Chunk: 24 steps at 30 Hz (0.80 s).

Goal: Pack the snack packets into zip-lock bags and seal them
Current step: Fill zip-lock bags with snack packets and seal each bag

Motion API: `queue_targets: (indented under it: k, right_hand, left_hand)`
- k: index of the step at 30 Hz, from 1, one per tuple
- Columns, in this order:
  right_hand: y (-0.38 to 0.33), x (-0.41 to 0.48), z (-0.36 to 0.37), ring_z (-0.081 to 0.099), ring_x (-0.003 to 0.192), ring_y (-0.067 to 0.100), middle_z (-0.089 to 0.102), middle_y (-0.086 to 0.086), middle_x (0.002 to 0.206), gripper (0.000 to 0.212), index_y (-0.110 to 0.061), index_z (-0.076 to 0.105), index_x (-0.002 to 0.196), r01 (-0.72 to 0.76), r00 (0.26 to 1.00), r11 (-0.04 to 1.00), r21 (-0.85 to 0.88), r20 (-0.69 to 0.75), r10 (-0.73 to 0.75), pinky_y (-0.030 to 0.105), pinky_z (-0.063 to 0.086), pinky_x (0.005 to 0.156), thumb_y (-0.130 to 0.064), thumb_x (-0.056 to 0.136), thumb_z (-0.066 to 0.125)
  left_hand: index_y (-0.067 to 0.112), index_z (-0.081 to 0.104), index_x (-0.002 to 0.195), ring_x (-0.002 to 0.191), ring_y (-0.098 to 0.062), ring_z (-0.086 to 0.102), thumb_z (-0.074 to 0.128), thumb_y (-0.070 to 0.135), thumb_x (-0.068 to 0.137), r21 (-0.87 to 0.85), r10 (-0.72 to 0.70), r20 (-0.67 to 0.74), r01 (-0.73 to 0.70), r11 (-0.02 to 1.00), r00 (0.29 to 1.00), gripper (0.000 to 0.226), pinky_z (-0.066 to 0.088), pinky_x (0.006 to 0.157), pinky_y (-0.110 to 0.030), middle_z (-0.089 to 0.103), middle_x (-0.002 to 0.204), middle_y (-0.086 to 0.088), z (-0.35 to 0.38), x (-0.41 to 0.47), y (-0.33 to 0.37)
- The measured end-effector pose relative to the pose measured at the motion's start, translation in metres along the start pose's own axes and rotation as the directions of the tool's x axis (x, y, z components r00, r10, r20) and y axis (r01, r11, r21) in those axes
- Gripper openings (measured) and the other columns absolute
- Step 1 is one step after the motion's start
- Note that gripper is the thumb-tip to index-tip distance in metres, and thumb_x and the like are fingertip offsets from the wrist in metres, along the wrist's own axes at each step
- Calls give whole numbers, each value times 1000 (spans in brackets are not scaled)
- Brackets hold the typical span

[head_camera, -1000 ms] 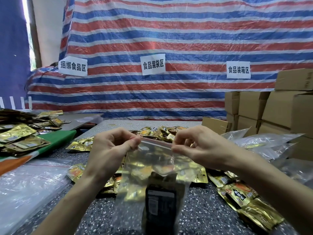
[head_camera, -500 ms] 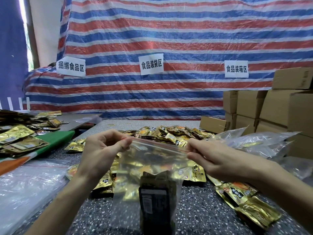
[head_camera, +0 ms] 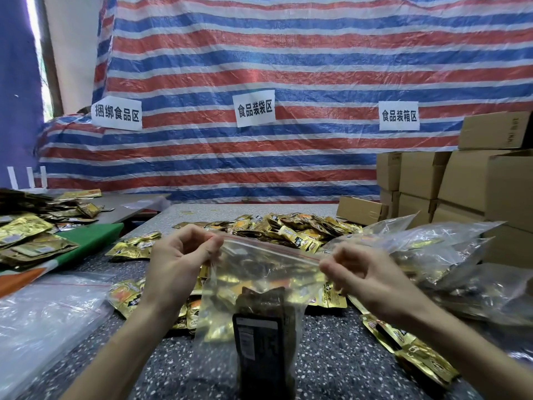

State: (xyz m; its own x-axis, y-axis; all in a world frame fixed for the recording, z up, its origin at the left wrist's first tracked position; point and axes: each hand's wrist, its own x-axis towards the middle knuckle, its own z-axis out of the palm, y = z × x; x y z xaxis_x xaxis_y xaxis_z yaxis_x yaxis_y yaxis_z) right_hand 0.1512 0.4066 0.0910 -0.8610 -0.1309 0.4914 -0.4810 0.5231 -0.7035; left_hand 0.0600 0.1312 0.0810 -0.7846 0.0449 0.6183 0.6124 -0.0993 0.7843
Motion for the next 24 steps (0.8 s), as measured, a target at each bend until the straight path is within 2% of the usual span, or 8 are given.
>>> queue_targets:
  k: [3, 6, 9, 12, 15, 17, 19, 24]
  right_hand:
    - [16, -16, 27, 68, 93, 4, 66, -9, 110, 79, -38, 53, 115, -243, 960, 969, 32, 149, 236, 26, 57, 78, -77, 52, 80]
    - [19, -28, 61, 63, 106, -7, 66, -17, 120, 81, -61, 39, 123, -306, 898, 952, 11, 336, 284, 14, 49, 82, -60, 59, 88]
    - [22, -32, 88, 69, 101, -2, 74, -20, 108, 73, -41, 49, 133, -391, 890, 894, 219, 337, 306, 7, 49, 80, -21, 75, 88]
    - [25, -30, 94, 72, 103, 15, 76, 5, 111, 52, -13, 59, 127, -421, 902, 854, 306, 244, 357, 24, 55, 88, 0, 82, 79]
    - [23, -24, 77, 71, 107, 20, 75, 4, 113, 49, -32, 60, 125, -380, 924, 871, 311, 177, 339, 41, 56, 95, -12, 84, 77]
    - [21, -17, 59, 72, 102, 16, 76, -4, 109, 41, -45, 62, 114, -345, 938, 902, 259, 112, 327, 40, 59, 83, -26, 81, 77]
    - [21, -5, 36, 74, 95, 14, 76, -6, 104, 34, -36, 62, 114, -341, 937, 902, 265, 17, 349, 38, 62, 70, -27, 85, 76]
    - [24, 52, -36, 75, 79, 13, 77, 4, 97, 20, -14, 62, 109, -331, 867, 901, 281, -287, 408, 32, 61, 59, -18, 91, 70]
  left_hand:
    - [10, 71, 73, 63, -15, 64, 72, 23, 75, -74, -11, -26, 10, 997, 1000, 13, 52, 58, -18, 69, 68, -4, 7, -3, 1]
    - [13, 73, 71, 60, -12, 64, 73, 20, 74, -93, -13, -40, 9, 996, 999, 9, 52, 57, -17, 70, 66, -3, 19, -6, 6]
    - [16, 77, 72, 60, -13, 67, 73, 17, 75, -73, 25, -37, -28, 997, 999, 5, 53, 58, -17, 72, 67, -4, 29, -11, 8]
    - [25, 79, 75, 65, -14, 71, 76, 23, 71, -39, 64, -2, -64, 997, 998, 5, 56, 61, -19, 75, 72, -3, 35, -17, 9]
    - [26, 81, 86, 78, -20, 74, 77, 27, 71, -39, 41, 17, -41, 998, 999, 15, 60, 68, -27, 78, 83, -2, 35, -18, 2]
    - [30, 76, 104, 92, -17, 73, 78, 30, 69, -10, -2, 44, 2, 1000, 999, 34, 61, 78, -31, 77, 99, 2, 36, -16, -4]
    - [36, 68, 119, 103, -9, 69, 77, 32, 69, -2, -42, 70, 42, 999, 997, 51, 59, 82, -25, 73, 112, 10, 37, -15, -12]
    - [36, 72, 110, 97, -1, 69, 70, 37, 73, 17, -100, 131, 99, 995, 986, 37, 54, 74, -17, 74, 103, 19, 50, -22, -25]
